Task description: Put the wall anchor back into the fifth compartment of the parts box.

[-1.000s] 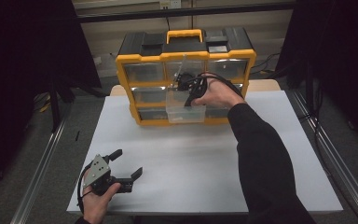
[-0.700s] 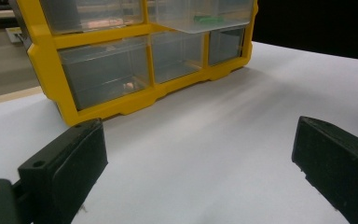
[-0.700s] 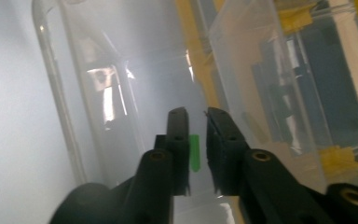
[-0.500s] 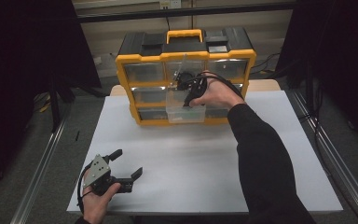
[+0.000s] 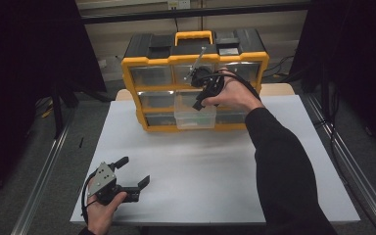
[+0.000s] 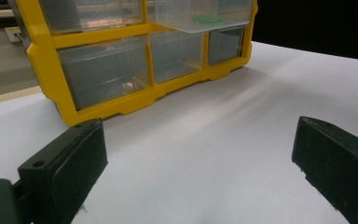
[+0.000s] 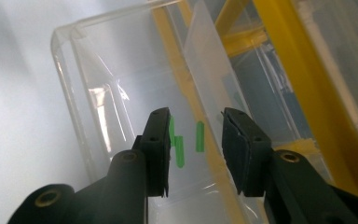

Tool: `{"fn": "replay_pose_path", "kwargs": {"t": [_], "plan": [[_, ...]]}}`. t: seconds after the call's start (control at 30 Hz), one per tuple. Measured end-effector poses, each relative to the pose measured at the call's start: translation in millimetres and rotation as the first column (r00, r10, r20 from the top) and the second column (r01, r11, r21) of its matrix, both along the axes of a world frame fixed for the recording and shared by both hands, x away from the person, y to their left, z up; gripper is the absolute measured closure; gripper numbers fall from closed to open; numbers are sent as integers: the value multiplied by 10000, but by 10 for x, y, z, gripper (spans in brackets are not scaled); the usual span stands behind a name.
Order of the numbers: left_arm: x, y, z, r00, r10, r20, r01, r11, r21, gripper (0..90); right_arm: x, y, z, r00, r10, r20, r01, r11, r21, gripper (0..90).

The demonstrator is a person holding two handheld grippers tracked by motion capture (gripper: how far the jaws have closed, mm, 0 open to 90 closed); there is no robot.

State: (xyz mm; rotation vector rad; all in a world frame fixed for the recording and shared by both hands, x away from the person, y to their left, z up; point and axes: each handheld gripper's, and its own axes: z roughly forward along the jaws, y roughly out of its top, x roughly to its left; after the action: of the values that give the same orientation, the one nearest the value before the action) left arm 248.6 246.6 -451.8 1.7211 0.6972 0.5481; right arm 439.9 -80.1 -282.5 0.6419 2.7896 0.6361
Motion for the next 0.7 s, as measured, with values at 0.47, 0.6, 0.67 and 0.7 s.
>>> {"fn": "replay_pose_path", "kwargs": {"t": [0.47, 0.6, 0.67, 0.7], "plan": [[3, 2, -2, 10000, -92, -12, 92, 10000, 6, 31, -134, -176, 114, 9995, -210, 224, 181, 9927, 1194, 456], [7, 9, -1, 10000, -79, 30, 78, 9999, 131, 31, -184, -275, 95, 9989, -365, 305, 304, 9831, 1807, 372], [6, 5, -2, 10000, -74, 36, 74, 9999, 139, 31, -209, -317, 80, 9980, -489, 388, 405, 9801, 1943, 330], [4, 4, -1, 10000, -75, 38, 75, 9999, 133, 31, -222, -343, 82, 9978, -562, 342, 479, 9770, 2078, 310]]}}
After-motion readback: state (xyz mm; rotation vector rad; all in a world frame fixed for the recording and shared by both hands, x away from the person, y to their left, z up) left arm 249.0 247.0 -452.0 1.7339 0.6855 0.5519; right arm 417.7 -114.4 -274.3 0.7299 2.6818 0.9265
